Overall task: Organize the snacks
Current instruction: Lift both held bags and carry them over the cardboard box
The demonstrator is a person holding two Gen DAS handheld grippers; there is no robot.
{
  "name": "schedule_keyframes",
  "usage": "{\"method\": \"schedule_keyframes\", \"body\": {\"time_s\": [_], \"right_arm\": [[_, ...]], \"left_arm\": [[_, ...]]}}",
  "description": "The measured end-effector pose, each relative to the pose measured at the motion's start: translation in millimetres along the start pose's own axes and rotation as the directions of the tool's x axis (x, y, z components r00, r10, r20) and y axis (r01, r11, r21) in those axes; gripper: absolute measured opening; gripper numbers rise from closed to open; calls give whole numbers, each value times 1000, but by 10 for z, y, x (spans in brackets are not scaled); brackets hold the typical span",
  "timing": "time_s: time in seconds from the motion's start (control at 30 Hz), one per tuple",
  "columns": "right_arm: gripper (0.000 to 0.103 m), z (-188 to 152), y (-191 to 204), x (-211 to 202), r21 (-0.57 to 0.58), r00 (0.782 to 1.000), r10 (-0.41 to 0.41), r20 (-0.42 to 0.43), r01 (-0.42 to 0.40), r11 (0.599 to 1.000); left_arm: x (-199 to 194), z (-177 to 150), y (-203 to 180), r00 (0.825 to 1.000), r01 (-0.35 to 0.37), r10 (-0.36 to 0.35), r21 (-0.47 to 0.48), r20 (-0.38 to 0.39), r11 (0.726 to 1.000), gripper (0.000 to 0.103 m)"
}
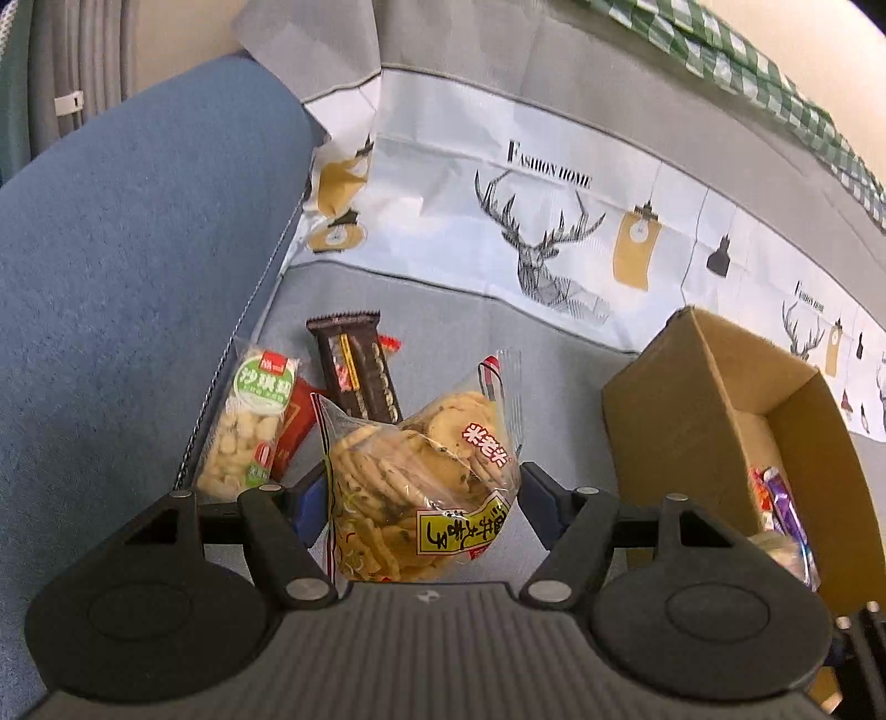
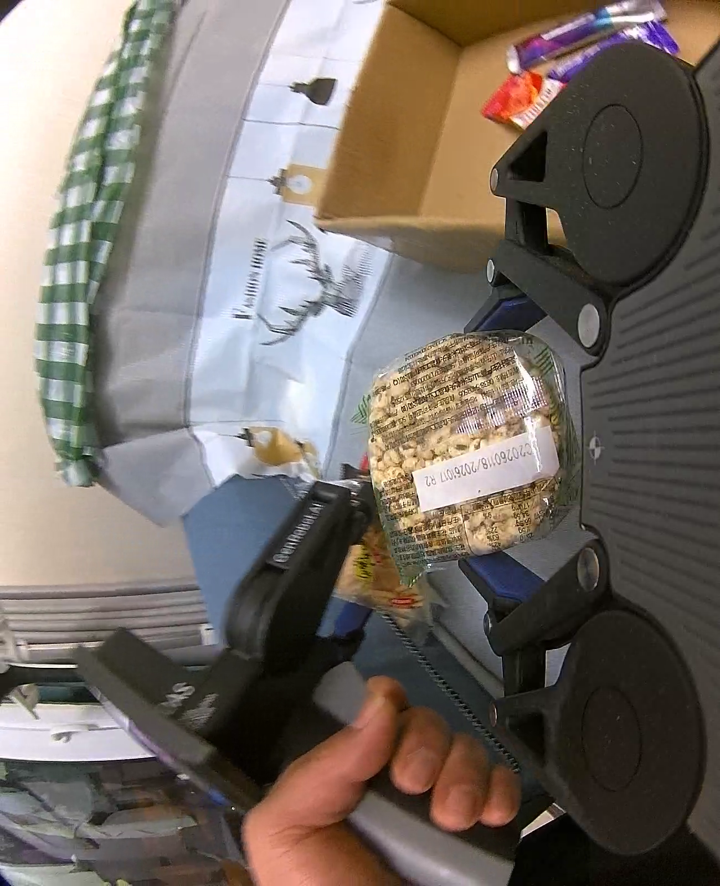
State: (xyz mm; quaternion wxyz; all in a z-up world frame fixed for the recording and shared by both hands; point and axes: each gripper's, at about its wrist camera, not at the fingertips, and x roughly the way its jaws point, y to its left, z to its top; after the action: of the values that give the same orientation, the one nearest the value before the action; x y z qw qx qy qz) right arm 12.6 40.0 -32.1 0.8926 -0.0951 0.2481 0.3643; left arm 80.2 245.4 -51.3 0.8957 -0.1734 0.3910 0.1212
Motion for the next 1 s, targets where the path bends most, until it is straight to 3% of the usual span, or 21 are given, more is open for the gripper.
{"method": "schedule_keyframes", "body": {"time_s": [0.27,0.53,0.8,1.0], "right_arm": [[81,127,-215,-279,21,997,-14,78,12,1000],[81,175,-490,-395,75,992,-47,119,39,996],[81,175,-883,-543,146,979,-125,162,102,984],[81,98,-1283,-629,224,960,-228,162,189,956]], "left_arm": [[-108,74,-122,996,14,-14,0,86,1000,75],[-243,111,-348,980,26,-29,19,195,999,75],[-434,51,-765,940,98,-113,63,322,993,75],[-501,-28,-1164,904,161,-199,130,378,978,75]]}}
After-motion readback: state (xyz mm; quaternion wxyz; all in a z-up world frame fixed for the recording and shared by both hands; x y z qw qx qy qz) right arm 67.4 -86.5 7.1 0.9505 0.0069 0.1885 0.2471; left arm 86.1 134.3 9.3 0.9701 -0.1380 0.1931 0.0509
